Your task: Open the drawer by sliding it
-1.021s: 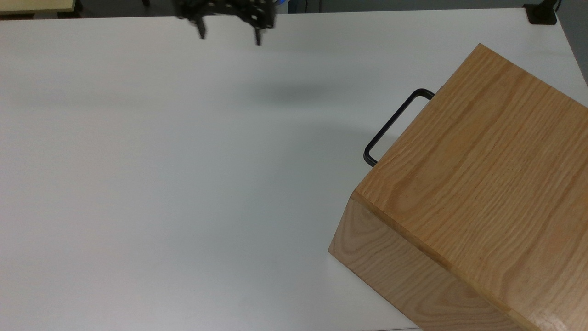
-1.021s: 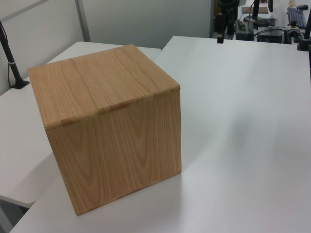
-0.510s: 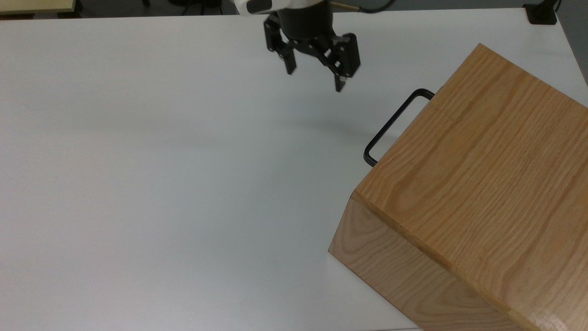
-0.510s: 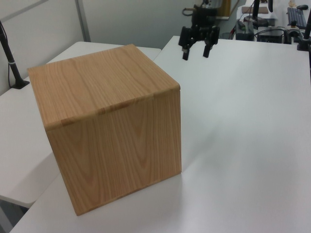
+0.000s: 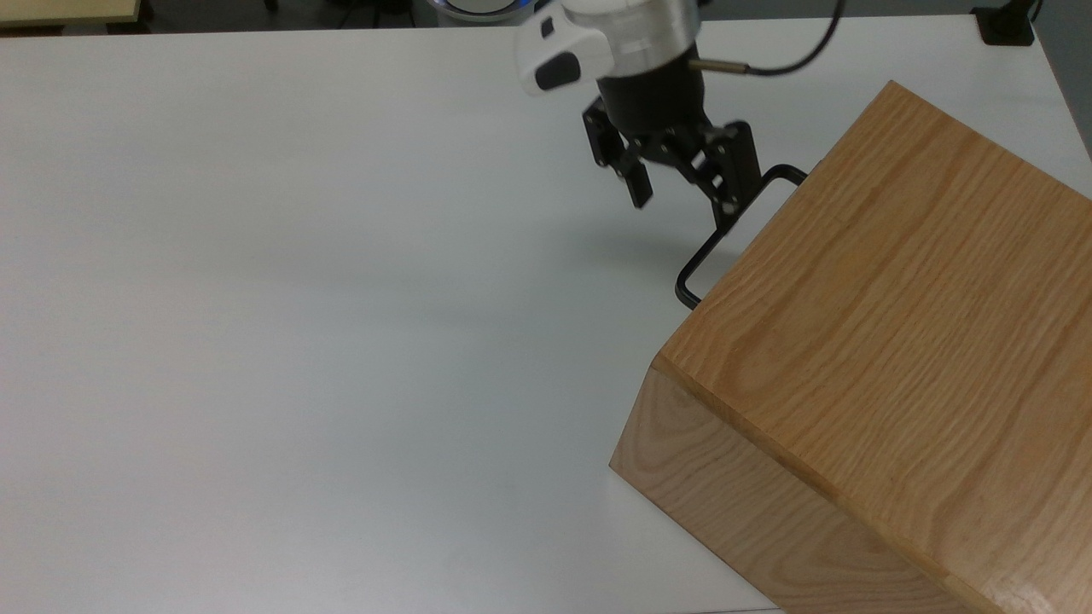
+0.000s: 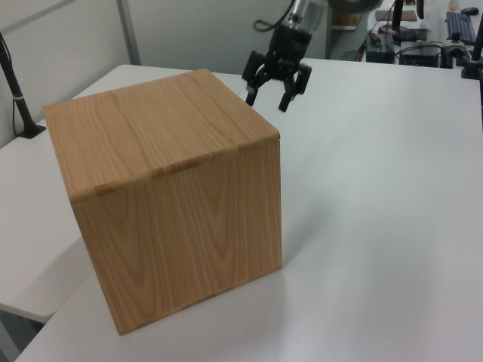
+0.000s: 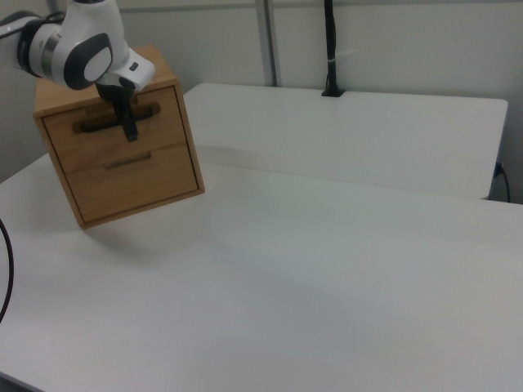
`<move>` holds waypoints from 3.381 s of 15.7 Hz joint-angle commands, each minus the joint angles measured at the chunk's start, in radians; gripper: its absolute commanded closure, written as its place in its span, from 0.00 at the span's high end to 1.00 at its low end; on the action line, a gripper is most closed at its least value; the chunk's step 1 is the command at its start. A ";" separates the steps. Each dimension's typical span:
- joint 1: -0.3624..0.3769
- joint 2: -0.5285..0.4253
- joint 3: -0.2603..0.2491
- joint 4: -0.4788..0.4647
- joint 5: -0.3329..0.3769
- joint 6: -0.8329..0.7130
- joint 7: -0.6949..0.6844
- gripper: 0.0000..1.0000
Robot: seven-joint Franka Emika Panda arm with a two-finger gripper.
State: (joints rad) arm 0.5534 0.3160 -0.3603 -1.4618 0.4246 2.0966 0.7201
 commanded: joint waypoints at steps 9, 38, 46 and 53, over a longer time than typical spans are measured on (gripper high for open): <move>0.060 0.045 -0.025 0.012 0.026 0.099 -0.007 0.36; -0.118 -0.258 -0.011 -0.298 0.019 -0.161 -0.243 1.00; -0.156 -0.331 -0.011 -0.273 0.016 -0.272 -0.358 1.00; -0.385 -0.348 0.111 -0.181 -0.401 -0.495 -0.692 1.00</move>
State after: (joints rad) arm 0.2871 -0.0322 -0.3621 -1.6585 0.1474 1.6317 0.1052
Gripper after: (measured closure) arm 0.000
